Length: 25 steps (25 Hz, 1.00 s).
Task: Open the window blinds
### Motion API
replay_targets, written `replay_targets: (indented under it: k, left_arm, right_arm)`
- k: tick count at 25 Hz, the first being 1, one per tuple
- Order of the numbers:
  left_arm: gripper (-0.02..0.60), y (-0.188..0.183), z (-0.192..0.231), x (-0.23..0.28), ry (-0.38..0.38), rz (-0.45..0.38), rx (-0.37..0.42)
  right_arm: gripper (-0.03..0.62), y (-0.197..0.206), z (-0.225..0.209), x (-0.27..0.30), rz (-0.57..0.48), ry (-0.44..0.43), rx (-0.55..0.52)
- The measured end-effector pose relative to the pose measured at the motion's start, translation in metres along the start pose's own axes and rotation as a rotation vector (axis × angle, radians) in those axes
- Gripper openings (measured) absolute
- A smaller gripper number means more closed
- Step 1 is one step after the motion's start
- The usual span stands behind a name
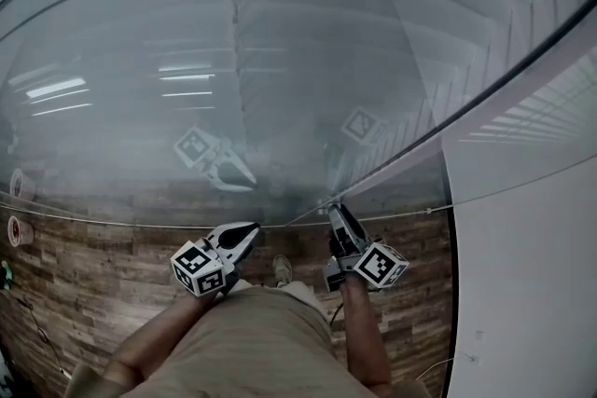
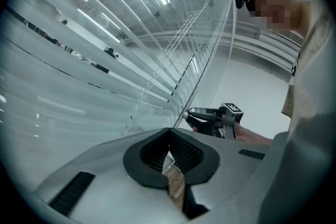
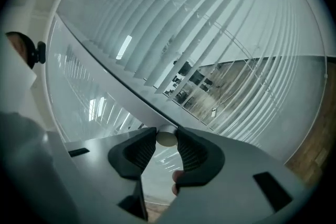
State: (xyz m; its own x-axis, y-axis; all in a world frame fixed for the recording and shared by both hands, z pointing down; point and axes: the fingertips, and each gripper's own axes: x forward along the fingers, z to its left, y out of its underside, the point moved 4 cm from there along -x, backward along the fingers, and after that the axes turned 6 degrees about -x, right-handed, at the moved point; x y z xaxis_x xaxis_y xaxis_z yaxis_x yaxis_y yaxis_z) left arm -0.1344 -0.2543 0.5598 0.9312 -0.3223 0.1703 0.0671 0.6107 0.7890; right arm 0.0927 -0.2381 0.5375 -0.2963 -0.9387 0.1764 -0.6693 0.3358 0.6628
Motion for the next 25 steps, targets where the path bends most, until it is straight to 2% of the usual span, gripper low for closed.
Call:
replay_targets:
  k: [3, 6, 13, 15, 17, 19, 22, 25]
  left_arm:
    - [0.014, 0.001, -0.004, 0.003, 0.003, -0.001, -0.001]
    - [0.014, 0.0, -0.008, 0.0, 0.003, -0.003, -0.002]
    - [0.014, 0.007, -0.01, 0.013, 0.004, 0.0, -0.003]
    - [0.014, 0.007, -0.011, 0.013, 0.003, -0.003, -0.002]
    - [0.014, 0.005, -0.011, 0.012, -0.001, -0.008, -0.002]
    - [0.014, 0.004, -0.009, 0.011, -0.008, -0.012, -0.004]
    - [0.014, 0.004, -0.007, 0.01, -0.015, -0.015, -0.005]
    - [0.014, 0.003, -0.005, 0.01, -0.019, -0.018, -0.005]
  right_arm:
    - [0.132, 0.001, 0.005, 0.0, 0.005, 0.006, -0.14]
    - [0.164, 0.004, 0.017, 0.0, 0.024, 0.03, -0.318]
    - [0.167, 0.005, 0.018, 0.001, 0.091, 0.203, -0.859]
    - [0.138, 0.007, 0.021, 0.003, 0.104, 0.241, -0.951]
    - [0.133, 0.007, 0.023, 0.003, 0.102, 0.258, -0.945]
    - [0.132, 0.006, 0.021, 0.002, 0.098, 0.248, -0.859]
    - [0.132, 0.004, 0.015, 0.002, 0.094, 0.201, -0.658]
    - [0.13, 0.002, 0.007, 0.001, 0.081, 0.122, -0.372]
